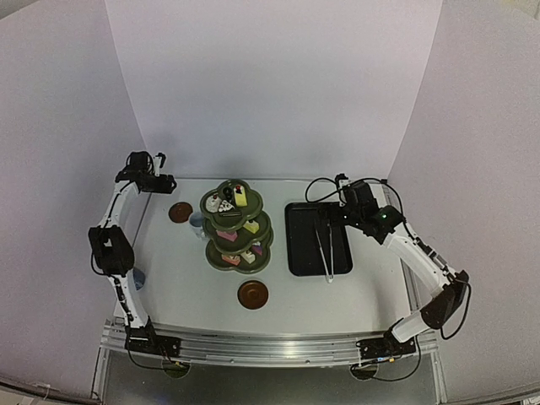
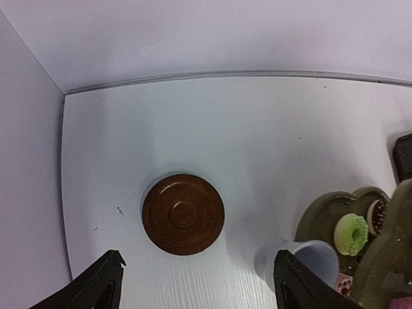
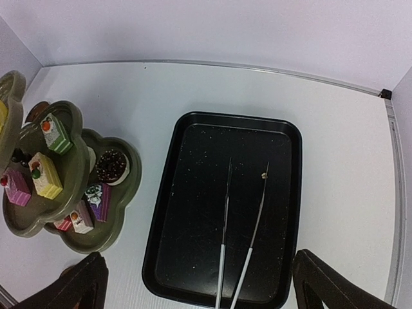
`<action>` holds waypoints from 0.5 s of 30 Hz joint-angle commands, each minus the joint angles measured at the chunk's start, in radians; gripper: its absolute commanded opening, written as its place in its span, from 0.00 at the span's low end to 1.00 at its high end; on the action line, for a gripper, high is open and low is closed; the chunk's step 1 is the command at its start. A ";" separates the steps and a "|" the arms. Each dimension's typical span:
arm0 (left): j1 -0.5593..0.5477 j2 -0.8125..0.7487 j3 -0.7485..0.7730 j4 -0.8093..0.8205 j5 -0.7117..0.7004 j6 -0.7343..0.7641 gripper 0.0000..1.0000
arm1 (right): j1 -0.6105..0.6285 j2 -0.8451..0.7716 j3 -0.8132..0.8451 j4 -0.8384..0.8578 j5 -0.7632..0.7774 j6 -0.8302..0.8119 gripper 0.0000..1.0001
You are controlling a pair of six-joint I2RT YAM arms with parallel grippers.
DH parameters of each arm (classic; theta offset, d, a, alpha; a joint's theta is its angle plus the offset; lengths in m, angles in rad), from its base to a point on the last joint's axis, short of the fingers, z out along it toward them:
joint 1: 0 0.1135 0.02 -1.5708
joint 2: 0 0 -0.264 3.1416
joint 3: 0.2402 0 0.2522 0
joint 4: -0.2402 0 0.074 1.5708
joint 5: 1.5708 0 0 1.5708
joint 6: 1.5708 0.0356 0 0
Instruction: Serve the afternoon tea
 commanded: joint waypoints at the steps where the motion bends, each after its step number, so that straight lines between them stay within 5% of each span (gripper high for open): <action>1: -0.004 0.203 0.218 -0.039 -0.068 0.000 0.78 | -0.001 0.012 0.041 -0.001 -0.018 -0.017 0.98; 9: -0.012 0.396 0.323 -0.055 -0.138 0.172 0.70 | -0.001 0.014 0.031 -0.010 -0.038 -0.017 0.98; 15: -0.012 0.440 0.286 -0.116 -0.227 0.126 0.80 | -0.001 0.001 0.031 -0.011 -0.041 -0.022 0.98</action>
